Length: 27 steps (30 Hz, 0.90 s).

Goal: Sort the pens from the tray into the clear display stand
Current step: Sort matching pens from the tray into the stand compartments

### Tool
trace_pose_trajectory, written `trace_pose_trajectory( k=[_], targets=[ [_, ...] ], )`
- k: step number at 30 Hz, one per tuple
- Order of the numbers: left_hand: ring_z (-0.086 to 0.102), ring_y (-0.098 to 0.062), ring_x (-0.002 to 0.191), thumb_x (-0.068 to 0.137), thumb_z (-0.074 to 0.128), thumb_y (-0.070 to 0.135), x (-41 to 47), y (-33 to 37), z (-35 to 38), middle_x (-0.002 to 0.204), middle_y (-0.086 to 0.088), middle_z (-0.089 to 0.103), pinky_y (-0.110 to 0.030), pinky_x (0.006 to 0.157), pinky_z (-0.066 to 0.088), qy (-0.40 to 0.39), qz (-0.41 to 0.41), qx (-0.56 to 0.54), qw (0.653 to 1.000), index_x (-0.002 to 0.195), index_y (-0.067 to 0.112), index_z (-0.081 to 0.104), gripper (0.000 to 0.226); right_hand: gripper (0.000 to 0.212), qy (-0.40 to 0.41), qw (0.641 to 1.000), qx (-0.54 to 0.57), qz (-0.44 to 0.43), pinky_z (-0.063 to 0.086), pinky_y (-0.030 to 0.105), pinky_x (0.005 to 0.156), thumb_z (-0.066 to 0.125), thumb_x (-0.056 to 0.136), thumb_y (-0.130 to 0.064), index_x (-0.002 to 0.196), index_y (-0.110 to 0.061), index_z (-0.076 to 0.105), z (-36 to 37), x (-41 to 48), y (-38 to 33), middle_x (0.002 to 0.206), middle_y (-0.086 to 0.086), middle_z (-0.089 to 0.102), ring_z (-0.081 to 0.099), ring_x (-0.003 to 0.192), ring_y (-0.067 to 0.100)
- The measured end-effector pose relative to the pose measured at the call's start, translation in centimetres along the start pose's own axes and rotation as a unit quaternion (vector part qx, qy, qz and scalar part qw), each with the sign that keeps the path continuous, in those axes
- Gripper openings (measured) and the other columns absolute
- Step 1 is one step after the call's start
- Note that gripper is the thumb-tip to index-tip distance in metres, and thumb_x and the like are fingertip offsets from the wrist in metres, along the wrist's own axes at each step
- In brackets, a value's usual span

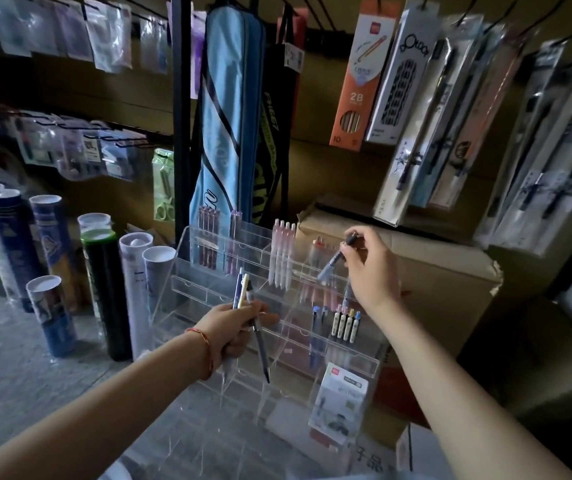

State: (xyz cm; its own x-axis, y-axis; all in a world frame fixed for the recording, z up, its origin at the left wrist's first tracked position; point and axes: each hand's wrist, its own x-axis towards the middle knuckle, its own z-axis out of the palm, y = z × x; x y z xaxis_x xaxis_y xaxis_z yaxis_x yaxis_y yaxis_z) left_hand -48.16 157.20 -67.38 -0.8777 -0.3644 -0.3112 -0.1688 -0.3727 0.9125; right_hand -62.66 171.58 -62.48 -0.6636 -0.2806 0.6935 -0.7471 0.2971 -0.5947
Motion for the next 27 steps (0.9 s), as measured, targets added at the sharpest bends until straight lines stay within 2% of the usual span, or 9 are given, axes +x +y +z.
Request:
trace_pose_trajectory(
  k=[4,7,10,12,14,16,19,24,27],
  targets=[
    [0.026,-0.002,0.027,0.096,0.047,0.017,0.8,-0.5,0.3,0.093,-0.007,0.071,-0.01,0.03,0.022,-0.025,0.013,0.063,0.998,0.1,0.005,0.059,0.017,0.015,0.124,0.992,0.03,-0.009,0.051,0.02,0.068,0.055,0.09,-0.006,0.106,-0.006,0.057,-0.2,2.6,-0.5,0.095,-0.003,0.058,0.065,0.085,0.023],
    [0.027,-0.003,0.028,0.095,0.05,0.02,1.7,-0.2,0.5,0.096,-0.008,0.072,-0.011,0.031,0.024,-0.03,0.045,0.106,0.993,0.1,0.007,0.061,0.018,0.017,0.109,0.993,0.035,-0.001,0.054,0.029,0.076,0.054,0.091,-0.006,0.108,-0.007,0.055,0.4,4.6,-1.0,0.091,-0.013,0.053,0.064,0.09,0.023],
    [0.028,-0.002,0.029,0.094,0.052,0.021,2.3,0.3,1.1,0.097,-0.009,0.071,-0.011,0.031,0.026,-0.037,0.059,0.117,0.991,0.101,0.007,0.062,0.019,0.02,0.1,0.995,0.0,0.031,0.052,0.03,0.081,0.052,0.093,-0.006,0.112,-0.01,0.053,0.9,5.9,-1.0,0.097,-0.006,0.053,0.059,0.094,0.018],
    [0.029,-0.003,0.031,0.093,0.053,0.024,2.6,0.4,1.5,0.095,-0.01,0.071,-0.013,0.032,0.027,-0.046,0.059,0.128,0.989,0.095,0.009,0.063,0.018,0.024,0.062,0.995,-0.028,0.078,0.05,0.028,0.079,0.05,0.093,-0.006,0.117,-0.012,0.047,1.1,6.4,-0.6,0.102,-0.002,0.051,0.056,0.093,0.016],
    [0.03,-0.004,0.033,0.093,0.054,0.025,2.9,0.6,1.9,0.097,-0.012,0.071,-0.014,0.034,0.028,-0.054,0.06,0.127,0.989,0.088,0.013,0.062,0.015,0.025,-0.025,0.991,-0.061,0.118,0.048,0.027,0.073,0.05,0.093,-0.005,0.116,-0.014,0.043,1.5,6.6,0.0,0.102,0.0,0.051,0.055,0.089,0.017],
    [0.03,-0.004,0.032,0.092,0.054,0.026,3.1,0.9,2.3,0.099,-0.01,0.072,-0.014,0.034,0.028,-0.063,0.059,0.116,0.99,0.091,0.013,0.061,0.015,0.023,-0.112,0.977,-0.124,0.131,0.042,0.025,0.065,0.053,0.092,-0.007,0.112,-0.016,0.046,2.2,6.5,0.6,0.098,0.001,0.053,0.055,0.087,0.019],
    [0.03,-0.003,0.03,0.092,0.055,0.025,3.2,0.9,2.7,0.097,-0.006,0.072,-0.013,0.032,0.028,-0.074,0.059,0.11,0.989,0.1,0.007,0.06,0.021,0.02,-0.162,0.96,-0.193,0.122,0.038,0.025,0.057,0.058,0.091,-0.013,0.108,-0.018,0.05,2.8,6.3,1.0,0.09,-0.001,0.055,0.055,0.08,0.019],
    [0.029,-0.003,0.03,0.093,0.053,0.026,3.2,0.6,2.7,0.096,-0.005,0.073,-0.013,0.032,0.028,-0.075,0.062,0.127,0.987,0.103,0.008,0.061,0.023,0.012,-0.2,0.942,-0.242,0.119,0.047,0.031,0.071,0.057,0.091,-0.02,0.098,-0.014,0.064,3.5,6.6,1.7,0.093,0.002,0.065,0.059,0.083,0.022],
    [0.029,-0.005,0.032,0.092,0.053,0.028,3.1,0.9,2.5,0.097,-0.006,0.073,-0.014,0.034,0.028,-0.074,0.062,0.125,0.987,0.096,0.012,0.064,0.02,0.023,-0.226,0.923,-0.294,0.107,0.049,0.033,0.076,0.051,0.095,-0.021,0.093,-0.011,0.072,3.8,6.7,2.2,0.099,0.007,0.07,0.061,0.086,0.025]
  ],
)
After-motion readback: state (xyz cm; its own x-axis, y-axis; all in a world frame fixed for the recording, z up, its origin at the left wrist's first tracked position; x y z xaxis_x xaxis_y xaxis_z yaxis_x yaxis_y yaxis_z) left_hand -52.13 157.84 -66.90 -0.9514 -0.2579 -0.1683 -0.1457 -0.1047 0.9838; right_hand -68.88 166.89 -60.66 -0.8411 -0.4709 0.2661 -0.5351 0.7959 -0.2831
